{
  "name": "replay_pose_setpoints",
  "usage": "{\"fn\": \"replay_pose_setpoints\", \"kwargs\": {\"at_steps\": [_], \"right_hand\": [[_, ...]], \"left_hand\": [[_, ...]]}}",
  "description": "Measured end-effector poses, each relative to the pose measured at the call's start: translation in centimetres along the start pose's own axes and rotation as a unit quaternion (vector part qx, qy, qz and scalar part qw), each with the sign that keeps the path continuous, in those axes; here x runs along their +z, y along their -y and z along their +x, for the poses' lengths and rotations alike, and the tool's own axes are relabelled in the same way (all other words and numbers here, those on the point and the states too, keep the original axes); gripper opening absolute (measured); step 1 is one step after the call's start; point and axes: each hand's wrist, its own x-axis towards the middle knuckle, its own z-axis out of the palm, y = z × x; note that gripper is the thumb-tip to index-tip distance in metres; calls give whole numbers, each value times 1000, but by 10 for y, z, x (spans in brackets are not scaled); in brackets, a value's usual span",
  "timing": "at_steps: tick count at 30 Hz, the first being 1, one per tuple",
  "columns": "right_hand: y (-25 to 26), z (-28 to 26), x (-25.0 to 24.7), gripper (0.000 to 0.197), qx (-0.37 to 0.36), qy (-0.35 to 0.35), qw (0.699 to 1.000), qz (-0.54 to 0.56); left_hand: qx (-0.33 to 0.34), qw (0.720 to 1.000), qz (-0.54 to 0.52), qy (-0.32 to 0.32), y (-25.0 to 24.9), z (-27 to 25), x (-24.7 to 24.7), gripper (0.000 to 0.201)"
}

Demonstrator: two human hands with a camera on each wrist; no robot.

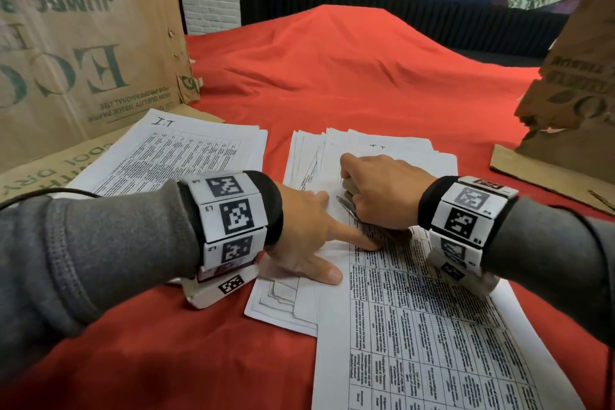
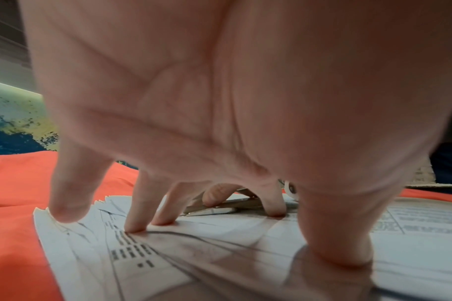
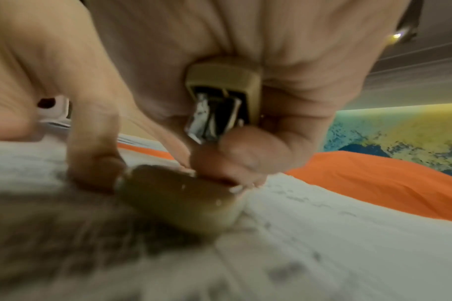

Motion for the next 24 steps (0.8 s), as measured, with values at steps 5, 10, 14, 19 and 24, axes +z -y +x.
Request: {"fn": "replay_pose_setpoints", "kwargs": {"at_steps": [5,10,14,19,24], "right_hand": [[0,6,-4,28,-4,17,1000,2],[1,5,4,22,-12,-10,1000,-5],[7,26,4,30,-23,-33,999,-7],[3,39,-3,33,-18,-35,998,48],[-20,20,-17,25,10,-103,986,132]], "left_hand": [[2,1000,-6,2,1,0,0,65],[1,1000,-15,12,-1,-1,-2,65],[2,1000,-13,11,-3,-2,-5,67],[8,1000,-9,19,-2,-5,-6,69],[16,998,-62,8,8,-7,-16,67]]}}
